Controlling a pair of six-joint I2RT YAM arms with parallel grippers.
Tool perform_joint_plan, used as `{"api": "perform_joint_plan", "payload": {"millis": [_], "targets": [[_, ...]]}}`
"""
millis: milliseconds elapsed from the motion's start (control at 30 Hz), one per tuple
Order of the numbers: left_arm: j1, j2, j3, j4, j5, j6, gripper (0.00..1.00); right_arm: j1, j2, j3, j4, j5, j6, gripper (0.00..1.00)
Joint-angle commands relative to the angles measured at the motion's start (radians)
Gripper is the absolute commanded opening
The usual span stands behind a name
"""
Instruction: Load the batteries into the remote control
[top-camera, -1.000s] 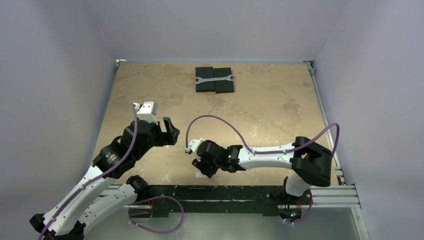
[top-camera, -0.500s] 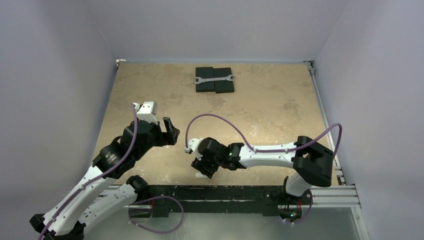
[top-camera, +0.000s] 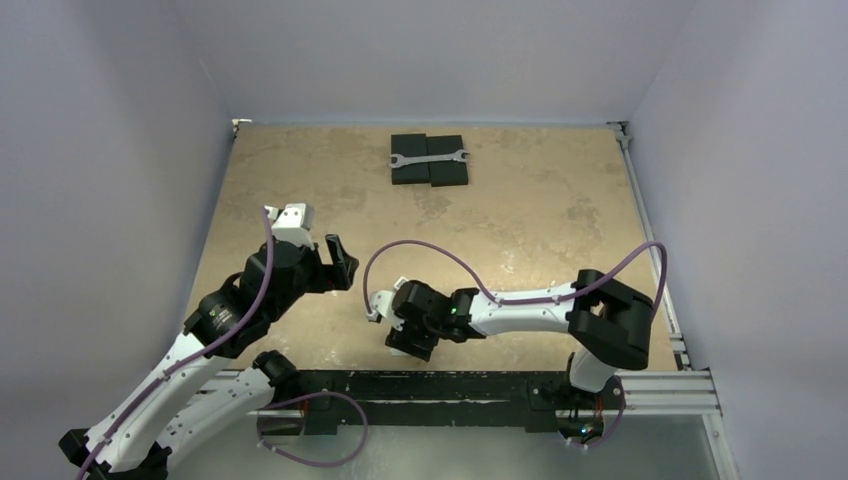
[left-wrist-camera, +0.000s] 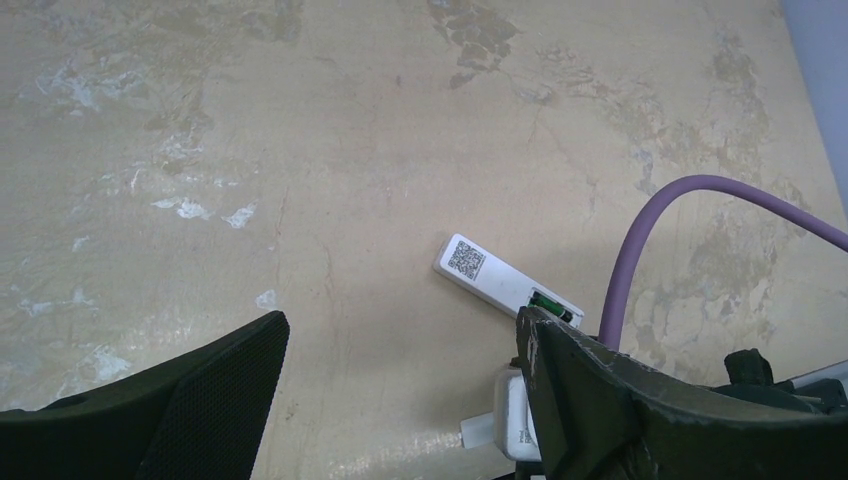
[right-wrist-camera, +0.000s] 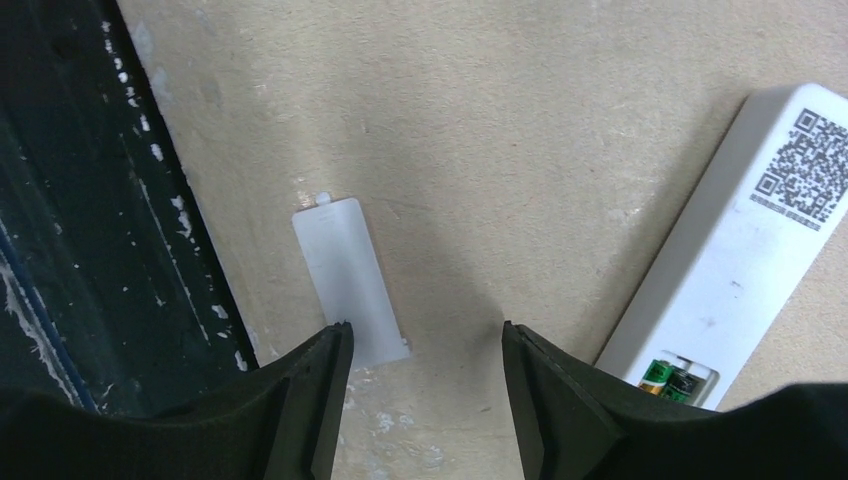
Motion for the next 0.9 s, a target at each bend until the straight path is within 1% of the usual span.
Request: {"api": "perform_joint_plan", "payload": {"millis": [0, 400, 767, 867], "targets": [[0.006, -0.004, 0.039, 0.013, -0.017, 0.016, 0.84, 0.022, 0.004, 0.026, 0.013, -0.027, -0.064, 0.65], [0.006, 0.001, 0.028, 0.021, -0.012, 0.014, 0.84, 0.037, 0.022, 0.035, 0.018, -0.051, -0.084, 0.66], [0.005, 0.001, 0.028, 0.020, -0.013, 0.014, 0.85, 0.058, 0.092, 0.066, -0.007, 0.001, -0.091, 0.65], [0.006, -0.001, 0.029, 0.019, -0.015, 0.016, 0.85, 0.062, 0.104, 0.079, -0.024, 0.042, -0.085, 0.64]]}}
